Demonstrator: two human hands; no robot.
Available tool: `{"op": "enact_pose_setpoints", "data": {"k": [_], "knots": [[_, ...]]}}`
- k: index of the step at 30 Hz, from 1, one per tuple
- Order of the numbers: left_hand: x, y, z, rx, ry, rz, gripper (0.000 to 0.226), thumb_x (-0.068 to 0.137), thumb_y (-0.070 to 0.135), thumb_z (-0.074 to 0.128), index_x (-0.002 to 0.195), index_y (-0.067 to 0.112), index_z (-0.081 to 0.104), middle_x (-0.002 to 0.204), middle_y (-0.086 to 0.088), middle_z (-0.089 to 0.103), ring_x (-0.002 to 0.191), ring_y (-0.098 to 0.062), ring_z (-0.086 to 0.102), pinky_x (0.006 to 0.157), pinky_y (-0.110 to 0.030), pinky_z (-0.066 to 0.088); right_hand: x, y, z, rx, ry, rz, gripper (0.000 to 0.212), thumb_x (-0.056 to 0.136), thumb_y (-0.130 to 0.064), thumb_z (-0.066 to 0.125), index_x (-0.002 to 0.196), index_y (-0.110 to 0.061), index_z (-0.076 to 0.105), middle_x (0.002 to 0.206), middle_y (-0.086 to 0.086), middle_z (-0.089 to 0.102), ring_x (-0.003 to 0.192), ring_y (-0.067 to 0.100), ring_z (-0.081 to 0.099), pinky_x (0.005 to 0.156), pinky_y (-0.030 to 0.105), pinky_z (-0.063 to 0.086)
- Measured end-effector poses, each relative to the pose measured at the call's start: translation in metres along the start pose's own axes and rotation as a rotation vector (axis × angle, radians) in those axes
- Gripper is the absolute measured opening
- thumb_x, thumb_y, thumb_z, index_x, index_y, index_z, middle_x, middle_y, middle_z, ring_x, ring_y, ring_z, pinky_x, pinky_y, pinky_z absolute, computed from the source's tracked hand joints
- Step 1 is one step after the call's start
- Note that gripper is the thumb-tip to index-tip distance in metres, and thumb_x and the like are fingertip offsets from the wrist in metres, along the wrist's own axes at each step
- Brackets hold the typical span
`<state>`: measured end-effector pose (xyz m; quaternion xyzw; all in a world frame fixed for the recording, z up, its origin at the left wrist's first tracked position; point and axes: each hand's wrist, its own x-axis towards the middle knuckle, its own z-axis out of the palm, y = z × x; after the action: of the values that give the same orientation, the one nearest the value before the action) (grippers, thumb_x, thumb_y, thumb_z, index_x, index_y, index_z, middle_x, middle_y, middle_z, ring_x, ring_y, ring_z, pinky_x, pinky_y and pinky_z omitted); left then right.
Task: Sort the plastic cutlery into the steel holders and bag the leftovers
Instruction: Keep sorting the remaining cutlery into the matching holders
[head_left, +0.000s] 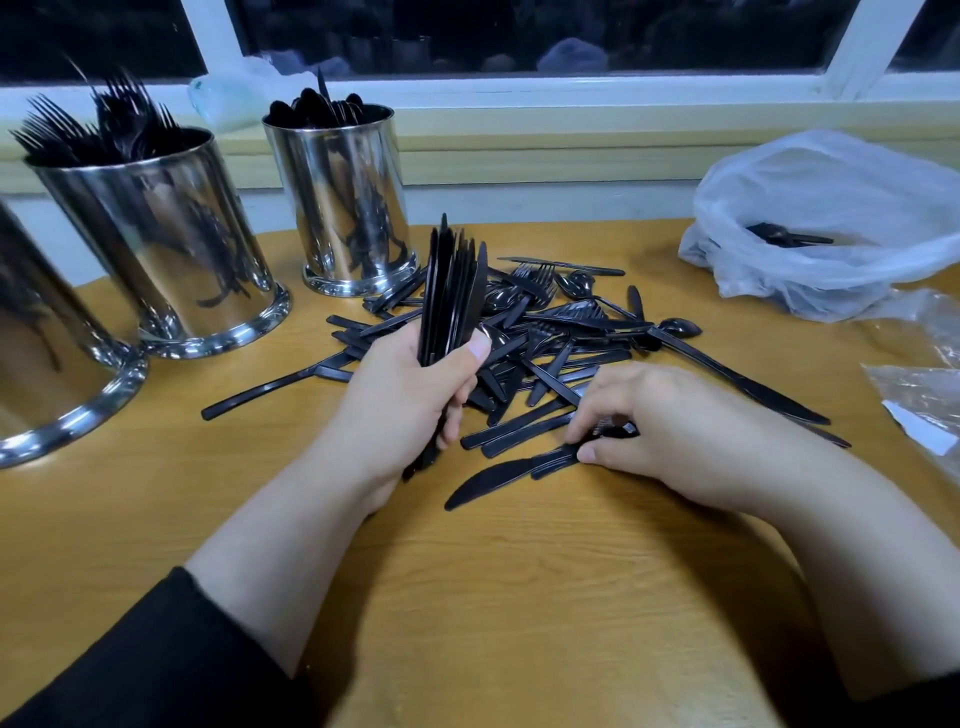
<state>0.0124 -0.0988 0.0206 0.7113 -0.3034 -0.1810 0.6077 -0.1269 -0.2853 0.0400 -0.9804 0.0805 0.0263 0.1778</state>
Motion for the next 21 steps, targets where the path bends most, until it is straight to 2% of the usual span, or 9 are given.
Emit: {"op": "enact_pose_setpoints", "data": {"k": [3, 7, 10, 14, 19, 21], "knots": [[0.0008, 0.0005, -0.0002, -0.019, 0.039, 0.006, 0.034, 0.103, 0.033, 0.061, 0.082, 0.009, 0.05, 0.066, -0.003, 0.049, 0.049, -0.018, 0.044, 0.049, -0.03, 0.041, -0.0012, 0.0007, 0.0009, 0.015, -0.009, 0.0, 0.008, 0.094, -0.041, 0.068, 0.101, -0.046, 0.067, 0.102, -0.023, 0.054, 0.098, -0.008, 0.046, 0.079, 0.012, 0.033], [0.0025, -0.0001, -0.0023, -0.092, 0.108, -0.011, 0.03, 0.102, 0.034, 0.062, 0.082, 0.014, 0.05, 0.067, -0.002, 0.05, 0.05, -0.019, 0.044, 0.049, -0.03, 0.04, 0.0005, 0.0, 0.0003, -0.019, 0.008, 0.0, 0.009, 0.094, -0.041, 0.068, 0.103, -0.044, 0.069, 0.103, -0.023, 0.056, 0.102, -0.004, 0.047, 0.086, 0.021, 0.036], [0.0029, -0.0012, -0.0029, -0.118, 0.136, -0.018, 0.031, 0.103, 0.034, 0.062, 0.081, 0.016, 0.05, 0.067, -0.001, 0.05, 0.051, -0.019, 0.044, 0.05, -0.032, 0.039, 0.0016, -0.0013, -0.0003, -0.023, 0.033, -0.001, 0.004, 0.094, -0.04, 0.068, 0.095, -0.044, 0.068, 0.101, -0.023, 0.058, 0.104, -0.003, 0.049, 0.091, 0.023, 0.041], [0.0022, -0.001, -0.0024, -0.12, 0.134, -0.02, 0.03, 0.103, 0.033, 0.062, 0.08, 0.017, 0.051, 0.067, -0.001, 0.051, 0.051, -0.019, 0.044, 0.05, -0.031, 0.04, -0.0001, -0.0003, -0.0007, -0.01, 0.0, 0.021, 0.003, 0.094, -0.041, 0.068, 0.096, -0.043, 0.067, 0.1, -0.023, 0.056, 0.099, -0.006, 0.049, 0.083, 0.019, 0.04], [0.0022, -0.0002, -0.0036, -0.118, 0.134, -0.02, 0.03, 0.103, 0.034, 0.061, 0.082, 0.016, 0.05, 0.068, -0.003, 0.05, 0.051, -0.02, 0.044, 0.05, -0.031, 0.04, -0.0014, -0.0017, 0.0, 0.022, -0.074, 0.059, 0.004, 0.093, -0.043, 0.067, 0.094, -0.042, 0.063, 0.103, -0.022, 0.053, 0.101, -0.006, 0.048, 0.09, 0.021, 0.042], [0.0025, 0.0002, -0.0043, -0.128, 0.15, -0.022, 0.031, 0.103, 0.033, 0.061, 0.079, 0.017, 0.05, 0.067, -0.002, 0.049, 0.05, -0.019, 0.044, 0.049, -0.03, 0.04, -0.0015, -0.0038, 0.0006, 0.03, -0.092, 0.071, 0.005, 0.091, -0.043, 0.067, 0.091, -0.042, 0.062, 0.102, -0.022, 0.052, 0.101, -0.005, 0.047, 0.087, 0.021, 0.04]]}}
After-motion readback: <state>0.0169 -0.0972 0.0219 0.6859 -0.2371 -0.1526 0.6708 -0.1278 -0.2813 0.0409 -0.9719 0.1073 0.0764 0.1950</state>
